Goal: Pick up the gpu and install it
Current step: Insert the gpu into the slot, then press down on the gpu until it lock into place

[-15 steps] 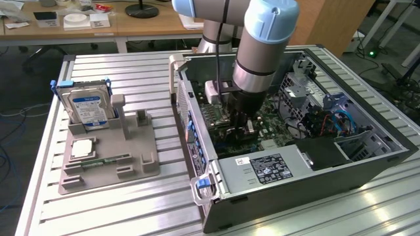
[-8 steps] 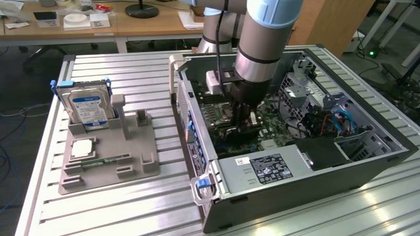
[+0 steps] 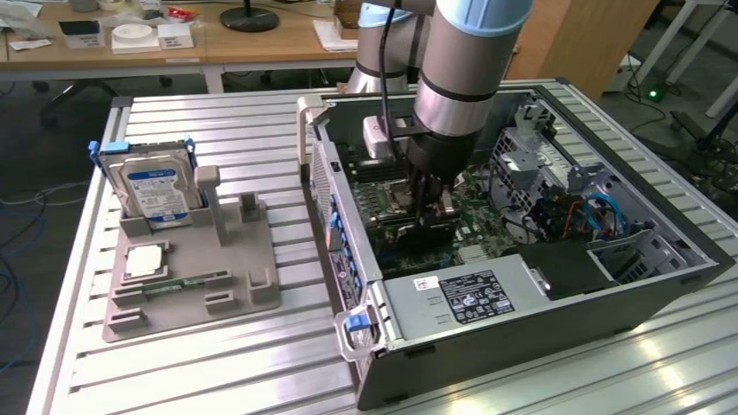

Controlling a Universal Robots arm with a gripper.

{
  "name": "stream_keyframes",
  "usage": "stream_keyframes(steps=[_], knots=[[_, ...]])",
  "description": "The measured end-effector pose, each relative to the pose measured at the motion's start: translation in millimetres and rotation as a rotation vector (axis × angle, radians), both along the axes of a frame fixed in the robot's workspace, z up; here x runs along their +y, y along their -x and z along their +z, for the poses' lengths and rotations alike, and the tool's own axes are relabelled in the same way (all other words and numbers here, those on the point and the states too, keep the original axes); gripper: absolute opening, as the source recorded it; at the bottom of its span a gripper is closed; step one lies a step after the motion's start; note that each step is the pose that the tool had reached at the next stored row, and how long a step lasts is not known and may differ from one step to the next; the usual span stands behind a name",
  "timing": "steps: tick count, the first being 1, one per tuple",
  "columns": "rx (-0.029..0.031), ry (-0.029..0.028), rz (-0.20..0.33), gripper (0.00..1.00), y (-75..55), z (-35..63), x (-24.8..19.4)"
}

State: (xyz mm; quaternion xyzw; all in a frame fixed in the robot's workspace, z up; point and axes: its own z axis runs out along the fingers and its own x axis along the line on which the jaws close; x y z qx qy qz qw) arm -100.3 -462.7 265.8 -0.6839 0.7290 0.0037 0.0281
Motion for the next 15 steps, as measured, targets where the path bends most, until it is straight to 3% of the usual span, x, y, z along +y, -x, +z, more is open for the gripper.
stream_keyframes(steps=[6,15], knots=[[0.0001,0.0002,0.0,0.11,0.0,0.1,0.0],[0.0001,0.0002,0.0,0.11,0.0,0.1,0.0]])
